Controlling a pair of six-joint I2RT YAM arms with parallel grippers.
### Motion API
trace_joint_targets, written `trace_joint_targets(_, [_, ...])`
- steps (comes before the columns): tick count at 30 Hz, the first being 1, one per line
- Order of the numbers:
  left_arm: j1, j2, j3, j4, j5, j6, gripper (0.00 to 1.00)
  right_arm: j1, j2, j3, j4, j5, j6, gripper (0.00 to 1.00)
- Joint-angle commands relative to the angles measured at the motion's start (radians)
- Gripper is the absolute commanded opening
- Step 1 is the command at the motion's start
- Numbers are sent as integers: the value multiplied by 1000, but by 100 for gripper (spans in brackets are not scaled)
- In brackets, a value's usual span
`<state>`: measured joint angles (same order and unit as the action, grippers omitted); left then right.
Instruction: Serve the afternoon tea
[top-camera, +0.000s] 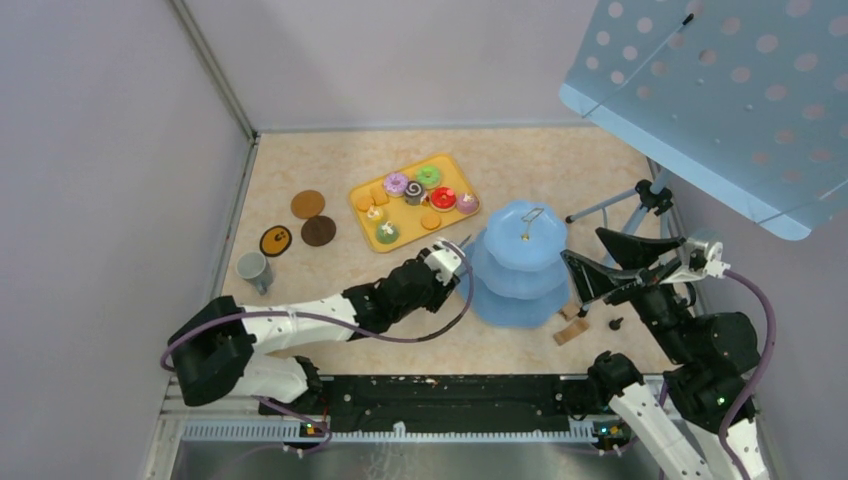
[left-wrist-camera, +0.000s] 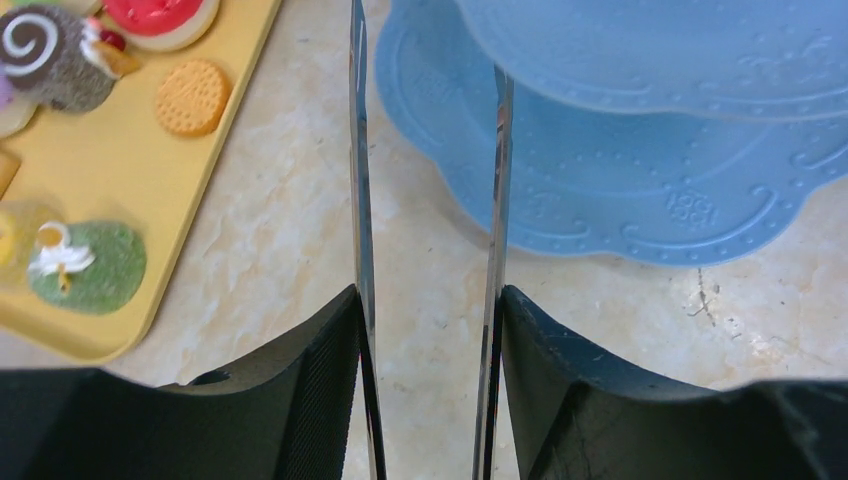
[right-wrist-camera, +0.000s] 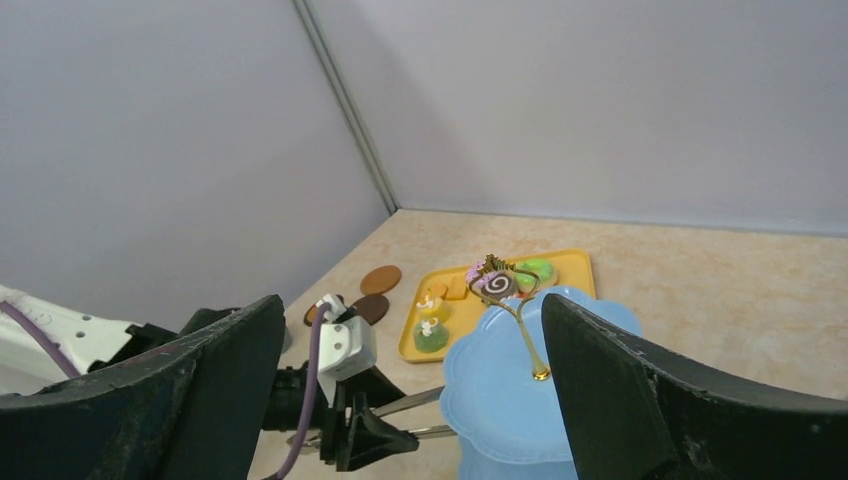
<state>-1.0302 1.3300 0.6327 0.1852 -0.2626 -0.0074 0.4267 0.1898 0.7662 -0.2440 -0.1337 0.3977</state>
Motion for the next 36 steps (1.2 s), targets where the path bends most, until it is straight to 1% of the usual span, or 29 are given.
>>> trace_joint_targets(1, [7, -104, -10, -115, -104, -117, 57, -9, -5, -11, 48, -18, 13, 98])
trace_joint_targets(5, [24, -191, 45, -327, -202, -251, 57, -9, 18, 4, 34, -25, 4, 98])
trace_joint_targets(8, [93, -225, 136, -472, -196, -342, 58, -9, 63, 41, -6, -30, -19, 98])
trace_joint_targets(9, [132, -228, 169, -510, -172, -350, 58, -9, 78, 51, -20, -30, -34, 98])
trace_joint_targets(11, [248, -221, 238, -569, -87, -342, 58, -9, 103, 71, -47, -18, -59, 98])
trace_joint_targets(13, [347, -197, 310, -599, -38, -316, 58, -8, 126, 89, -61, -10, -72, 98])
trace_joint_targets(17, [422, -69, 462, -636, 16, -258, 58, -9, 145, 97, -48, -3, -91, 97])
trace_joint_targets(22, [468, 127, 654, -669, 96, -261, 57, -9, 152, 103, -8, -2, -53, 97])
trace_joint_targets(23, [469, 166, 711, -682, 106, -267, 57, -9, 154, 105, -3, -8, -49, 97])
trace_joint_targets(27, [470, 317, 853, -733, 148, -290, 57, -9, 150, 101, -5, -5, -57, 97])
trace_joint_targets(30, [470, 417, 942, -781, 212, -309, 57, -8, 149, 101, -5, 0, -62, 97])
trace_joint_targets(32, [465, 465, 968, -795, 235, -324, 55, -9, 148, 103, -3, -1, -62, 97])
trace_joint_targets(36, [455, 481, 946, -753, 223, -328, 56, -8, 145, 112, -12, 2, -71, 97])
